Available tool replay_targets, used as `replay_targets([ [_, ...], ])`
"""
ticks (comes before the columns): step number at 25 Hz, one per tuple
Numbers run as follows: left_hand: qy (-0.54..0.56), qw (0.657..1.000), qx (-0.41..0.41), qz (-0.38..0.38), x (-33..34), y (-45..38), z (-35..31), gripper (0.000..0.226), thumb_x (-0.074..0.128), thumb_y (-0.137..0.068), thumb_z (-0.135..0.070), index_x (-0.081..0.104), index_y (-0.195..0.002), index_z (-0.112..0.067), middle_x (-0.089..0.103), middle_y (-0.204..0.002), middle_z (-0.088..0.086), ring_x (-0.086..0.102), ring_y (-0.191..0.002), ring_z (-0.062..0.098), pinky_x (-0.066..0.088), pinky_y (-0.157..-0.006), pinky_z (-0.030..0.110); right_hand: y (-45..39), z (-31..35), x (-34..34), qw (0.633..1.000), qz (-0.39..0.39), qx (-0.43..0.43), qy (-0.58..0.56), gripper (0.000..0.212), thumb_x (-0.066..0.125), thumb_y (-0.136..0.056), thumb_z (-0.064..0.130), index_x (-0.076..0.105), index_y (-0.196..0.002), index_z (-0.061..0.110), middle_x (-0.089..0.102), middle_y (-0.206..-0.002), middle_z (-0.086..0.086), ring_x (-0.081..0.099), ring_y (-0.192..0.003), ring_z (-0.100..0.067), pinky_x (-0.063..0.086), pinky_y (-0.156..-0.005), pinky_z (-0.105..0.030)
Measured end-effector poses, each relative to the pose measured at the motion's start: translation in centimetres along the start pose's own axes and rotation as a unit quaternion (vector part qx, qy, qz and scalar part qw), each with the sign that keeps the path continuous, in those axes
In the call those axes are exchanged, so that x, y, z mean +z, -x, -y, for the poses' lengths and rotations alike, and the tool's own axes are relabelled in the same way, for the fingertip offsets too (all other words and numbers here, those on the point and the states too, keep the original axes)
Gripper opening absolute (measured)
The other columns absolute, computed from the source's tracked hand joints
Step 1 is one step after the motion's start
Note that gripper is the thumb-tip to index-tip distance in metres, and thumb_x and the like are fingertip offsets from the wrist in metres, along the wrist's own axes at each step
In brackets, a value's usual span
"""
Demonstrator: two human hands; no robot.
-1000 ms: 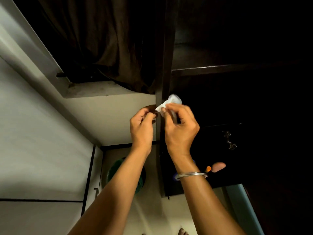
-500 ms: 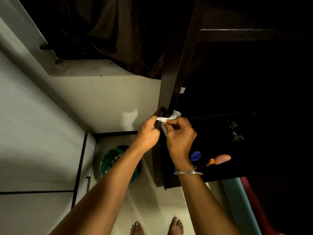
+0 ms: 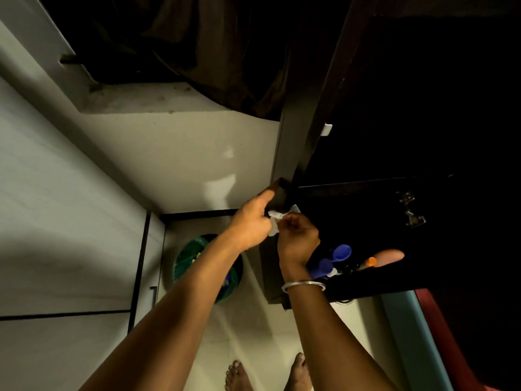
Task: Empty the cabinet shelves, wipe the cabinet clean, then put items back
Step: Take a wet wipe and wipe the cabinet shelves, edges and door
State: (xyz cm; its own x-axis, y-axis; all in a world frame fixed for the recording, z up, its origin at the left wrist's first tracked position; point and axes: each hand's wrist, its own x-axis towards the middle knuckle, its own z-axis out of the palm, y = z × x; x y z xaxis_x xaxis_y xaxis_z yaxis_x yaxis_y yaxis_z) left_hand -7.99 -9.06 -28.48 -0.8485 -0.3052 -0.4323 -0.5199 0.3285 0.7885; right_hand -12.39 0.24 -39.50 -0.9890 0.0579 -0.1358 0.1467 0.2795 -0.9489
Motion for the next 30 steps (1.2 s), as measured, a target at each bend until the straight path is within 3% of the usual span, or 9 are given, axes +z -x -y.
replay_targets([
  [5, 0.01, 1.0, 0.0, 0.009, 0.1, 0.7, -0.1, 0.08, 0.044, -0.088, 0.011, 0.03, -0.155, -0.03, 0.043, -0.152, 0.003, 0.045, -0.133, 0.019, 0.048, -0.104, 0.035, -1.7, -1.9, 0.6, 0.976, 0.103, 0.113, 0.155, 0.011, 0.067, -0.088, 0.009, 0.073, -0.096, 0.005, 0.072, -0.1, -0.015, 0.068, -0.099, -0.031, 0.044, -0.074, -0.023],
  [10, 0.018, 1.0, -0.002, 0.022, 0.4, 0.9, 0.1, 0.083, 0.045, -0.088, 0.01, 0.025, -0.157, -0.032, 0.041, -0.154, -0.002, 0.035, -0.143, 0.015, 0.034, -0.105, 0.019, -3.0, -1.0, 1.0, 0.934, 0.118, 0.133, 0.311, 0.031, 0.058, -0.097, 0.024, 0.067, -0.119, 0.004, 0.066, -0.121, -0.018, 0.063, -0.115, -0.034, 0.053, -0.091, -0.037],
  [12, 0.025, 0.999, 0.0, 0.035, 0.6, 0.8, 0.4, 0.084, 0.046, -0.085, 0.006, 0.025, -0.157, -0.033, 0.042, -0.15, -0.007, 0.036, -0.14, 0.011, 0.031, -0.104, 0.017, -3.3, -0.8, 0.8, 0.941, 0.083, 0.172, 0.278, 0.039, 0.046, -0.103, 0.029, 0.058, -0.131, 0.005, 0.06, -0.132, -0.016, 0.057, -0.123, -0.031, 0.048, -0.097, -0.035],
  [14, 0.049, 0.998, -0.002, 0.037, 1.0, 0.5, 1.2, 0.089, 0.049, -0.074, -0.01, 0.025, -0.157, -0.033, 0.039, -0.152, -0.01, 0.034, -0.141, 0.009, 0.032, -0.114, 0.026, -3.1, -0.7, 0.4, 0.943, 0.07, 0.217, 0.242, 0.045, 0.037, -0.106, 0.033, 0.048, -0.14, 0.006, 0.052, -0.142, -0.014, 0.05, -0.132, -0.03, 0.042, -0.104, -0.035],
  [16, 0.087, 0.996, -0.006, 0.023, 1.4, 0.6, 1.1, 0.088, 0.05, -0.074, -0.009, 0.026, -0.157, -0.027, 0.034, -0.157, -0.005, 0.031, -0.146, 0.012, 0.027, -0.121, 0.034, -2.7, 0.1, 0.2, 0.942, 0.095, 0.201, 0.252, 0.048, 0.031, -0.106, 0.04, 0.042, -0.145, 0.012, 0.047, -0.147, -0.012, 0.046, -0.136, -0.029, 0.038, -0.105, -0.033],
  [19, 0.161, 0.987, -0.018, -0.01, 1.9, 1.3, 0.0, 0.078, 0.046, -0.086, 0.018, 0.029, -0.155, -0.014, 0.036, -0.155, -0.001, 0.033, -0.145, 0.012, 0.025, -0.121, 0.03, -2.7, 2.8, -0.9, 0.96, 0.127, 0.202, 0.147, 0.04, 0.038, -0.105, 0.035, 0.053, -0.134, 0.013, 0.058, -0.137, -0.009, 0.058, -0.122, -0.024, 0.045, -0.094, -0.029],
  [22, 0.214, 0.975, -0.02, -0.06, 1.7, 2.7, -2.8, 0.081, 0.038, -0.081, 0.029, 0.035, -0.153, -0.009, 0.04, -0.155, 0.008, 0.037, -0.144, 0.016, 0.034, -0.115, 0.028, -1.4, 6.9, -1.9, 0.964, 0.092, 0.248, -0.029, 0.013, 0.062, -0.088, -0.001, 0.068, -0.1, -0.001, 0.07, -0.104, -0.015, 0.068, -0.095, -0.026, 0.055, -0.08, -0.036],
  [25, 0.242, 0.963, 0.0, -0.118, 0.9, 4.0, -6.2, 0.084, 0.037, -0.077, 0.028, 0.038, -0.152, -0.011, 0.044, -0.153, 0.01, 0.04, -0.143, 0.018, 0.042, -0.105, 0.023, -0.4, 11.0, -3.3, 0.979, 0.051, 0.184, -0.064, 0.02, 0.07, -0.071, 0.0, 0.065, -0.063, 0.017, 0.073, -0.082, -0.012, 0.072, -0.086, -0.035, 0.059, -0.076, -0.046],
  [30, 0.18, 0.963, 0.096, -0.174, -0.5, 7.6, -11.9, 0.077, 0.045, -0.087, 0.01, 0.029, -0.156, -0.02, 0.045, -0.148, -0.003, 0.049, -0.12, -0.002, 0.042, -0.097, 0.014, 1.5, 19.4, -6.8, 0.989, 0.053, 0.086, -0.104, 0.019, 0.074, -0.07, 0.0, 0.068, -0.067, 0.018, 0.073, -0.076, -0.007, 0.073, -0.075, -0.023, 0.062, -0.073, -0.042],
])
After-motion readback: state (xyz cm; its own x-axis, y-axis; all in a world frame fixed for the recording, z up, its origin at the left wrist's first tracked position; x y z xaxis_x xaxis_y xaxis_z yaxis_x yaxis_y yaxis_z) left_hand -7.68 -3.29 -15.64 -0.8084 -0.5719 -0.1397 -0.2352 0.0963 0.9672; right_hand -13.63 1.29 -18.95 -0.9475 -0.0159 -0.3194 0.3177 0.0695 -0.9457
